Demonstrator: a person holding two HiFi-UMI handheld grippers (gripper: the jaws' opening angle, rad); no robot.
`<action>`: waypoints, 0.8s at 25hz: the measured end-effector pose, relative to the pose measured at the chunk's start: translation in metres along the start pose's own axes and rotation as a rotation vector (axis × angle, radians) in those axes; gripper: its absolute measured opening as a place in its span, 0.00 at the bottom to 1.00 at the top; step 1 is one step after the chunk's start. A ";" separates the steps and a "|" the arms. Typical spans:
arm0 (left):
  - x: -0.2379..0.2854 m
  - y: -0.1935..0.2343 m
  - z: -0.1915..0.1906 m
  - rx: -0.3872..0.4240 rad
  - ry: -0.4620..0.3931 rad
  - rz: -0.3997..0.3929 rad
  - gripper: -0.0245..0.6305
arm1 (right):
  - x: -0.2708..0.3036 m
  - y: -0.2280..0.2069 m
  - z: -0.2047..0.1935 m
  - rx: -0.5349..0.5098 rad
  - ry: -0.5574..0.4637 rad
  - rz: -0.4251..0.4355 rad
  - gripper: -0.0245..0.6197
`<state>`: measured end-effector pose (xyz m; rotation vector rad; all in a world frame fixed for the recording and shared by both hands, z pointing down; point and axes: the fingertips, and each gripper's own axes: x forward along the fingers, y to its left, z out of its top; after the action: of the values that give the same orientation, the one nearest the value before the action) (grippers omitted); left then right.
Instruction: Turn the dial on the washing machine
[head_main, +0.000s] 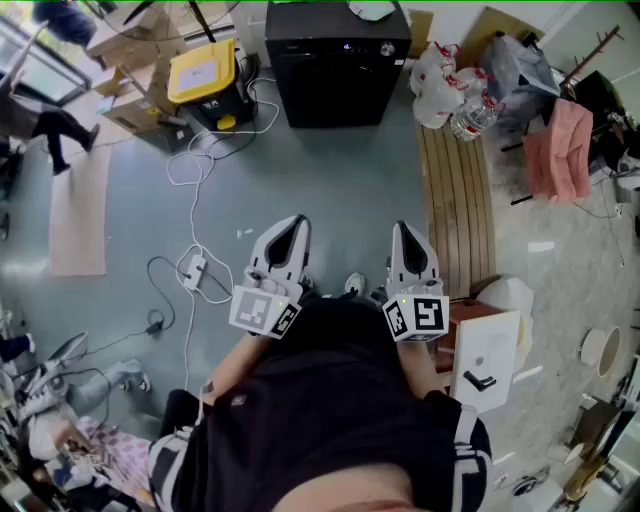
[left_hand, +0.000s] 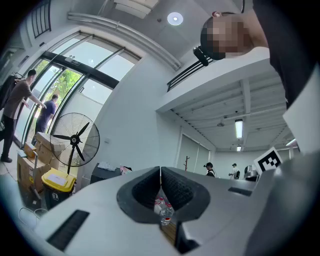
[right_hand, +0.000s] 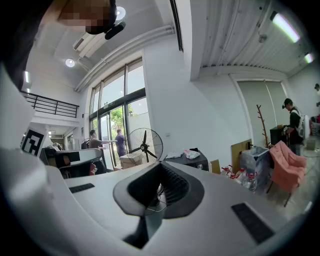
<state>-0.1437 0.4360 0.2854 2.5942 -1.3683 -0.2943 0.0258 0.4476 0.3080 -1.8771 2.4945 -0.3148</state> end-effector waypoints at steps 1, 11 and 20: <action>0.000 -0.001 -0.002 0.000 0.002 0.000 0.08 | -0.001 -0.001 -0.002 -0.007 0.001 0.007 0.08; 0.004 0.001 -0.006 -0.008 0.002 0.008 0.08 | 0.001 -0.004 -0.003 0.003 -0.001 0.004 0.08; 0.002 0.024 -0.001 -0.012 0.008 0.013 0.08 | 0.026 0.010 0.002 -0.008 -0.022 0.014 0.27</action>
<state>-0.1616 0.4214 0.2923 2.5727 -1.3753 -0.2887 0.0090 0.4249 0.3071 -1.8546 2.4967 -0.2827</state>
